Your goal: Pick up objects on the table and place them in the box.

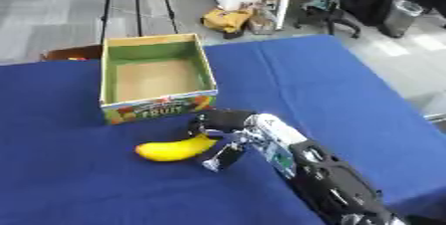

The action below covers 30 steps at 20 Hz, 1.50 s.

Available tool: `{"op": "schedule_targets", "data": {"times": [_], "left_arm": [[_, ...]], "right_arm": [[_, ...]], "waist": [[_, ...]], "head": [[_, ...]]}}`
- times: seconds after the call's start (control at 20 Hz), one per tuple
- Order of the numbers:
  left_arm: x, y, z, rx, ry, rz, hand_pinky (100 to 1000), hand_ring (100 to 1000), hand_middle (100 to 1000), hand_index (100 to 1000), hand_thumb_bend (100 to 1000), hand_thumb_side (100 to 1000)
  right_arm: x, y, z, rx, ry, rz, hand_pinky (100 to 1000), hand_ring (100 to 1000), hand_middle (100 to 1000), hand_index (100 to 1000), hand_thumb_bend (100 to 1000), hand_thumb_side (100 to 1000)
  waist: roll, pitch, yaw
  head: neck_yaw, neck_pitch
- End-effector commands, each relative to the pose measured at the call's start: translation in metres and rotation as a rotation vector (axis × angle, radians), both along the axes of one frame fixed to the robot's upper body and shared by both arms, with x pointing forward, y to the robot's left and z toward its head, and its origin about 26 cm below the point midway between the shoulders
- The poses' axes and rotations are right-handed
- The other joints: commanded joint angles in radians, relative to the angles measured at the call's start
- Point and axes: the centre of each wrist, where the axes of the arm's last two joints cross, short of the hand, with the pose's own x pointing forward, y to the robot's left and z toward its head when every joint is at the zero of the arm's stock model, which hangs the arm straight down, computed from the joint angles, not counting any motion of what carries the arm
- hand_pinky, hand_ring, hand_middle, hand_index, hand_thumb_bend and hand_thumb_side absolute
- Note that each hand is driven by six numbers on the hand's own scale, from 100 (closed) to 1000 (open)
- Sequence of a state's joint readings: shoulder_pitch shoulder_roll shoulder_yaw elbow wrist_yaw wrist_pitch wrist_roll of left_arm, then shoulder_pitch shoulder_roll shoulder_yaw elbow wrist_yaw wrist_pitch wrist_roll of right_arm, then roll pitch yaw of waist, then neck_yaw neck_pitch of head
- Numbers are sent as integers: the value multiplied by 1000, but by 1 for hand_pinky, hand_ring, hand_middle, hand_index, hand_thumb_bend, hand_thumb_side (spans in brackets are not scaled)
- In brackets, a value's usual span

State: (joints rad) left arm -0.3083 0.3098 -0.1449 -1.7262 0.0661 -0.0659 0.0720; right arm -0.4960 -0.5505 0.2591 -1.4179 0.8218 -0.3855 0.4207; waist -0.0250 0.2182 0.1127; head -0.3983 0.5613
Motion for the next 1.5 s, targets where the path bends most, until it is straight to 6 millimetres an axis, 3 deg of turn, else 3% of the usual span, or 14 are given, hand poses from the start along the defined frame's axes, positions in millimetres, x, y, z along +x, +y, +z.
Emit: {"op": "schedule_targets", "data": {"times": [0.05,0.5,0.85,1.15,1.5], "left_arm": [[0,4,7,13,-23,4,446,557,753,704,604,829],[0,7,5,19,-19,13,445,557,754,704,605,829],[0,4,7,24,-21,-1,445,557,755,704,606,829],[2,-2,12,37,-33,-38,445,557,755,704,606,828],[5,-14,26,44,-72,-96,447,557,756,704,609,826]], "right_arm": [[-1,-8,21,0,-60,-7,697,886,760,441,100,251],[-6,-25,56,-15,-164,-33,716,871,762,444,100,251],[-3,-45,88,-46,-256,-81,734,856,764,450,100,261],[8,-72,106,-52,-308,-193,737,848,761,407,100,260],[16,-115,103,-23,-306,-370,730,853,759,418,100,252]], "waist": [[0,-21,-2],[-5,-29,-12],[-9,-28,21],[-25,-21,103],[-56,-13,221]], "head": [[-1,-4],[7,-2],[-1,-13],[-27,-38],[-92,-89]]}}
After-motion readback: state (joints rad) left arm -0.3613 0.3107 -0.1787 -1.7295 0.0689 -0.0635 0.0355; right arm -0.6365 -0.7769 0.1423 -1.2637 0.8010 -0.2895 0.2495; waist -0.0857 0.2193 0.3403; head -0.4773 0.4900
